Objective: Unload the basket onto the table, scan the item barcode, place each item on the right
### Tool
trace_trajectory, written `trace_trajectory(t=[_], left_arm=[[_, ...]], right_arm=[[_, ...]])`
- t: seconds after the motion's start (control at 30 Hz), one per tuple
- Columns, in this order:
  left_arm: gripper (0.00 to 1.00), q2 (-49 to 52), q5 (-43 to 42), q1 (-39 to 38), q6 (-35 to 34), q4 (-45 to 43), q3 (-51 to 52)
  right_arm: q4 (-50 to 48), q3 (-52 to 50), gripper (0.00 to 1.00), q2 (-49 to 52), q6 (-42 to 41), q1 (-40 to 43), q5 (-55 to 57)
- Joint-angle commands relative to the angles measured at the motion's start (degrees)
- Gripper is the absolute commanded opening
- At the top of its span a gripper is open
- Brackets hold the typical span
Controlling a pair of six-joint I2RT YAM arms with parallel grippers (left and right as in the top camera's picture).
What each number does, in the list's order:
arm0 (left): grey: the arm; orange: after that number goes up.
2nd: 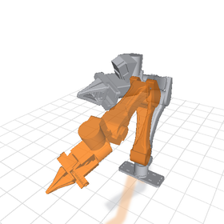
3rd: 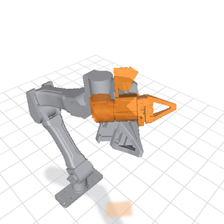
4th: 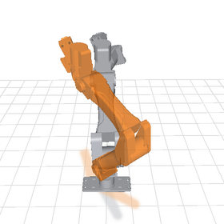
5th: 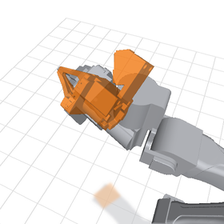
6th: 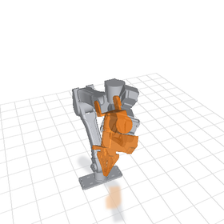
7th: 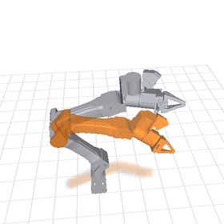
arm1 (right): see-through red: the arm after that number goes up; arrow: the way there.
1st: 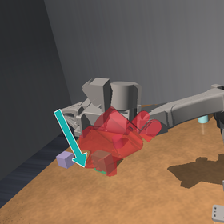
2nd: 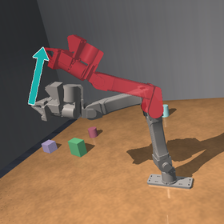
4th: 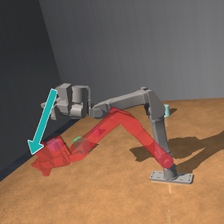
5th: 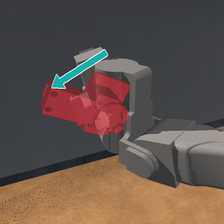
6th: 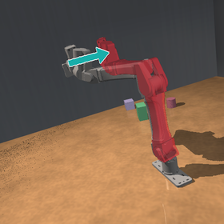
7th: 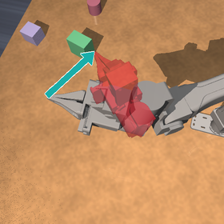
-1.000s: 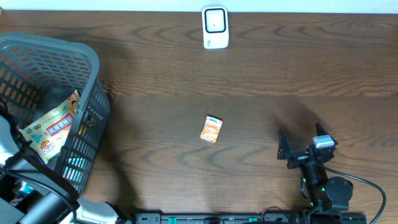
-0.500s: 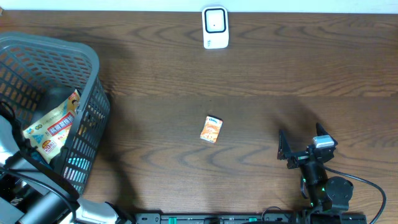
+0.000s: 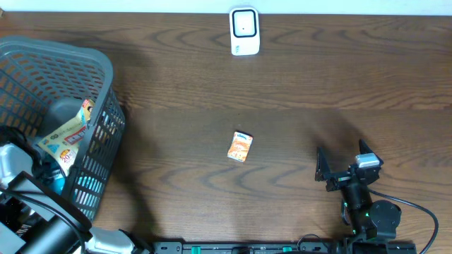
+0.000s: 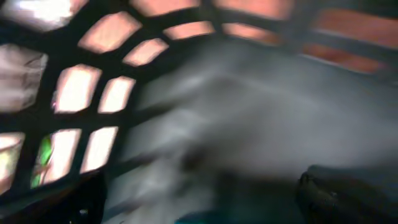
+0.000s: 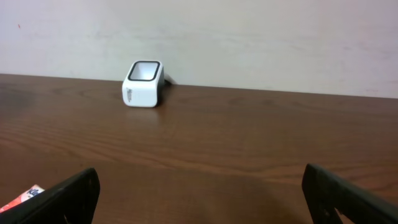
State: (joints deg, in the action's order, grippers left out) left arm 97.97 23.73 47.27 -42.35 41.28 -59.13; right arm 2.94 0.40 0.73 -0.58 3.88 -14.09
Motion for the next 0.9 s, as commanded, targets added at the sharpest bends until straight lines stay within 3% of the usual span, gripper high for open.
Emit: trace_trajectory(t=[0.0, 0.13, 0.33, 0.4, 0.57, 0.87], left_arm=[[0.98, 1.68, -12.9, -0.94, 12.2, -2.29, 3.13], [0.98, 1.68, -15.85, -0.94, 13.79, -3.43, 3.87], [0.98, -0.76, -13.73, -0.94, 10.49, -3.19, 3.82], [0.98, -5.35, -10.51, -0.94, 7.5, -3.19, 3.82], [0.98, -15.47, -11.74, -0.96, 3.26, -4.28, 3.78], [0.98, -29.53, -20.63, -3.37, 9.75, -9.97, 3.78]], right_arm=[[0.28, -0.09, 0.99, 0.02, 0.66, -0.22, 0.48], [0.26, -0.09, 0.99, 0.02, 0.66, -0.22, 0.46], [0.26, -0.09, 0.99, 0.02, 0.66, -0.22, 0.46], [0.26, -0.09, 0.99, 0.02, 0.66, -0.22, 0.48], [0.26, -0.09, 0.99, 0.02, 0.66, -0.22, 0.48], [0.26, -0.09, 0.99, 0.02, 0.66, -0.22, 0.48]])
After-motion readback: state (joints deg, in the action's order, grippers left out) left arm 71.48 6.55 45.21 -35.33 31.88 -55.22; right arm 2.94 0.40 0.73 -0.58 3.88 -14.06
